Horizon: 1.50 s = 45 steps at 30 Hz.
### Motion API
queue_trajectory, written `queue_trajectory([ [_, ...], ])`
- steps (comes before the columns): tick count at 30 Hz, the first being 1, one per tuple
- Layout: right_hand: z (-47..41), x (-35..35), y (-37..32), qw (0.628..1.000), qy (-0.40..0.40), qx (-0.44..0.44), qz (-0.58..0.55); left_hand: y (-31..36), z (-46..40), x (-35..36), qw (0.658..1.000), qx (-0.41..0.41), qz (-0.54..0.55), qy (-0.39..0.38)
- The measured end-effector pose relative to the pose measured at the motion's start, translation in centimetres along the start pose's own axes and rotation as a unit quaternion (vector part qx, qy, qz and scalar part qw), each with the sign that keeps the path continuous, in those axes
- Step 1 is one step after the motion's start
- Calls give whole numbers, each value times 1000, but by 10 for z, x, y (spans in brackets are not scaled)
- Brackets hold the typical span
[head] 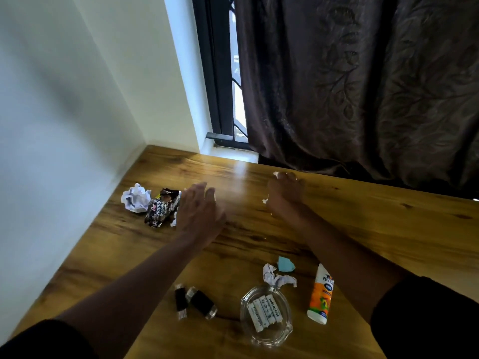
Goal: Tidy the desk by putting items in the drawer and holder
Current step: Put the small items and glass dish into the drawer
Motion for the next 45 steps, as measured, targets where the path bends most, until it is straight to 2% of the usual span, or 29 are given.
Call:
queue_trajectory([
  [3,18,-10,-41,996,66,-55,-6,-33,18,-1,997,-72,-18,-4],
  [6,53,-6,-97,975,98,-195,-33,-56,36,0,994,-113,-13,-1],
  [9,80,4,-143,946,90,-301,-80,-69,51,9,994,-109,-3,-21],
  [11,90,10,-161,936,64,-330,-107,-73,56,15,995,-95,-11,-37],
  [14,101,14,-175,928,58,-350,-116,-77,61,20,994,-92,-23,-47],
  [23,102,13,-191,921,57,-365,-120,-91,60,18,993,-100,35,-49],
  [28,97,3,-195,928,75,-345,-122,-98,64,20,992,-102,71,-36],
  [37,83,4,-205,939,93,-318,-96,-102,70,23,994,-72,64,-56],
  [41,79,-3,-204,940,111,-296,-125,-105,71,20,994,-70,73,-32],
  [45,85,-8,-213,923,90,-355,-117,-106,75,15,996,-60,64,-11],
])
Point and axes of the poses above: each hand's wrist, its own z-axis away from the middle knuckle, its own x-axis out of the palm, y = z × x, the point moved 8 cm from there along -z, towards the middle knuckle, and after that the axes turned 15 degrees about x, right-handed, at the moved point
